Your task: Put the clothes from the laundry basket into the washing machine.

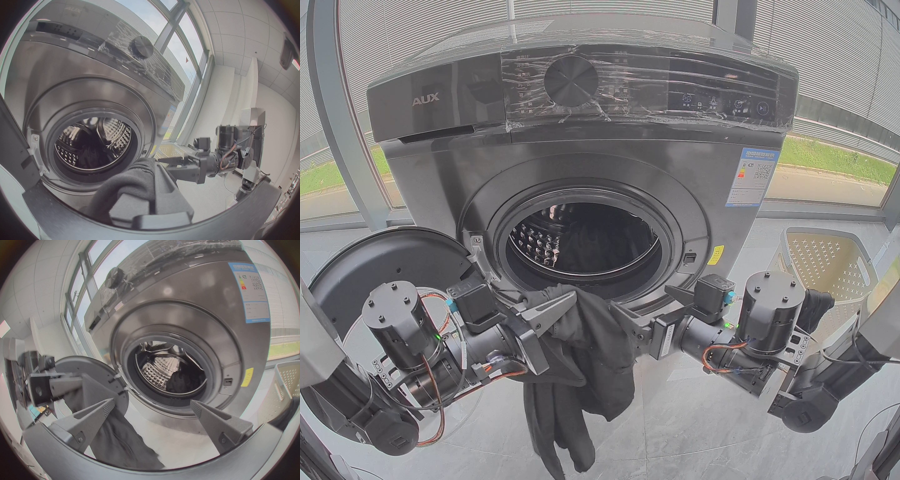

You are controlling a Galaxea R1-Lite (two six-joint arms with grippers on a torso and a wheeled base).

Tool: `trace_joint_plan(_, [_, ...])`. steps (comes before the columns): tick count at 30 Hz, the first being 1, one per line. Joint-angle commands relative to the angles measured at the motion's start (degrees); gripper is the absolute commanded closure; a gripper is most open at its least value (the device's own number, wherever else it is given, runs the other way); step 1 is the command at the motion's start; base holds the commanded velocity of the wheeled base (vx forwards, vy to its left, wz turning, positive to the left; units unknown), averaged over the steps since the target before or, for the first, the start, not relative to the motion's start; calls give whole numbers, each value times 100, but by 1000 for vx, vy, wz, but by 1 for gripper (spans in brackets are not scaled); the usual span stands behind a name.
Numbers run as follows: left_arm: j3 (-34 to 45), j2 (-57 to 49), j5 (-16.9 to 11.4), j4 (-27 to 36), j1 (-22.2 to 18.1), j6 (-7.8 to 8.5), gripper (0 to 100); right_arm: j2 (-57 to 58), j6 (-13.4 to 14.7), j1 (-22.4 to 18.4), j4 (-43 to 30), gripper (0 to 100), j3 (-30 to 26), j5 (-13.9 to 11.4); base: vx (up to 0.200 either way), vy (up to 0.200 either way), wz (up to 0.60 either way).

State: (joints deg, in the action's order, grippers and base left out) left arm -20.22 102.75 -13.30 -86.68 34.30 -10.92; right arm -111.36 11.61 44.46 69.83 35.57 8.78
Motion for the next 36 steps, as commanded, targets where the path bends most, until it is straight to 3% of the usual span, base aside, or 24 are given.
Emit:
trace_joint_plan(1, [-166, -10, 82, -7, -55, -24, 100, 9, -123, -201, -22, 0, -323, 1, 0, 0, 0])
trace_joint_plan(15, [-324, -63, 223, -7, -91, -94, 100, -26, -203, -500, -66, 0, -1211, -78, 0, 0, 0])
trace_joint_plan(24, [-368, -54, 231, -7, -99, -103, 100, -360, -229, -605, 119, 0, -1290, -227, 0, 0, 0])
trace_joint_plan(28, [-403, -54, 231, -7, -99, -112, 100, -571, -246, -605, 488, 0, -1290, -570, 0, 0, 0])
trace_joint_plan(36, [-421, -80, 231, -7, -135, -129, 100, -712, -299, -588, 778, 0, -1211, -878, 0, 0, 0])
